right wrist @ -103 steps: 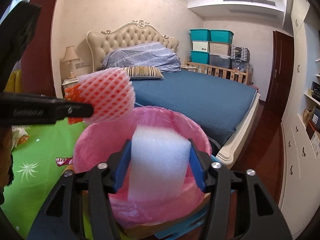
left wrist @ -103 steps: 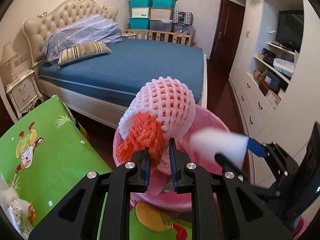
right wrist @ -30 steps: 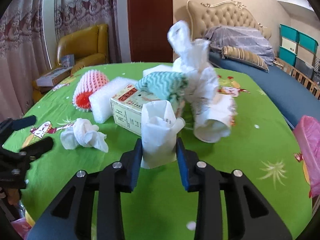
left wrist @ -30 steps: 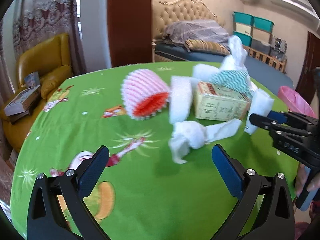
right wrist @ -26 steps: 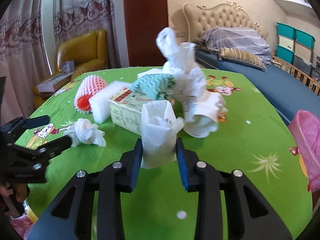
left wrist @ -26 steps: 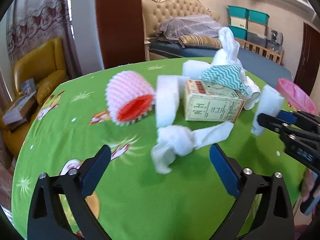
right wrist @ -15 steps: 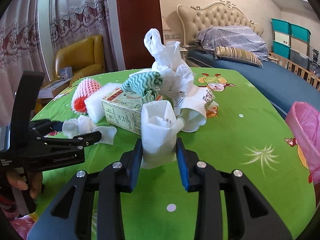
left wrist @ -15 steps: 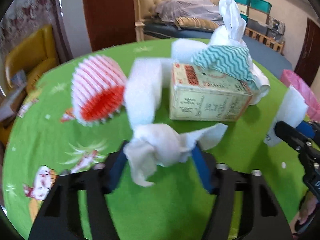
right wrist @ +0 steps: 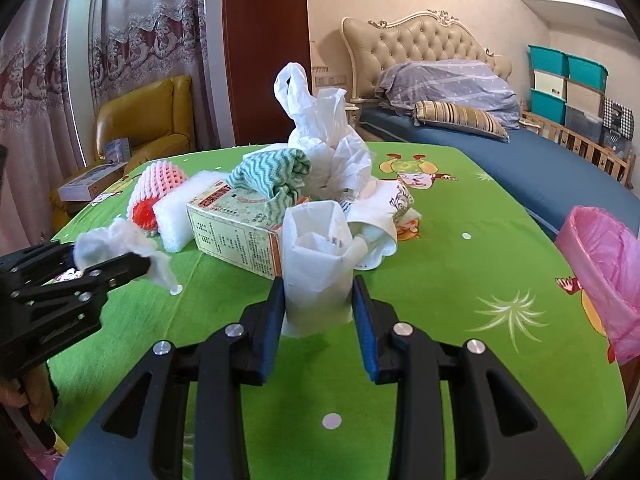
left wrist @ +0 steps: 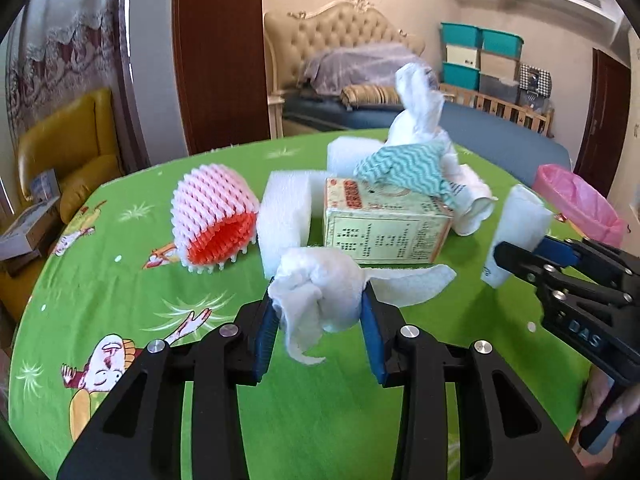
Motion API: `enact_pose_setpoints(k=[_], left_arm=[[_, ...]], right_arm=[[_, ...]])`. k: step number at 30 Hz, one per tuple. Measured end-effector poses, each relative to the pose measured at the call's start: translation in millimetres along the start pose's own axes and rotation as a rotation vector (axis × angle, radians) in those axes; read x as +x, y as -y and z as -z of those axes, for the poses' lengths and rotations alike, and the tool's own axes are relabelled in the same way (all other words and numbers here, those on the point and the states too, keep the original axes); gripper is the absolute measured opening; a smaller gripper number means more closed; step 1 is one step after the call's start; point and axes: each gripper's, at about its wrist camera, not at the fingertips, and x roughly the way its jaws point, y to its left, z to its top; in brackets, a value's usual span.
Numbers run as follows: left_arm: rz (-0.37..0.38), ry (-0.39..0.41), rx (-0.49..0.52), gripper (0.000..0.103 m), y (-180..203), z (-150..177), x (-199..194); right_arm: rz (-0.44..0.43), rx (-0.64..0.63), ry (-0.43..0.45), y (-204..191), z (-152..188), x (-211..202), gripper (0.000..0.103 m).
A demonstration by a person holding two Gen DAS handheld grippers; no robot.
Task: Collect trash
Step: 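Lift the paper cup with the right tool toward the bin while the left carries the tissue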
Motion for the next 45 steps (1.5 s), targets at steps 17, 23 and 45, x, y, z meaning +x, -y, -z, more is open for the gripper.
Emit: enact_pose_setpoints(k=[17,23,45], left_arm=[[-0.004,0.094,0.036,0.035,16.2,7.1,-28.1],[0.004,0.118,0.069,0.035,27.0,4.9,-35.5],[0.119,0.096,0.107,0.035,63.2,-8.2,-32.4]], right_arm=[[0.072,0.034,0.050,26.9,1.4,-30.8,0.033],[0.099,0.025,0.078,36.1,3.9,-43.6,0.033],[0.170,0.081,0.151,93.3,12.7,-83.4,0.033]])
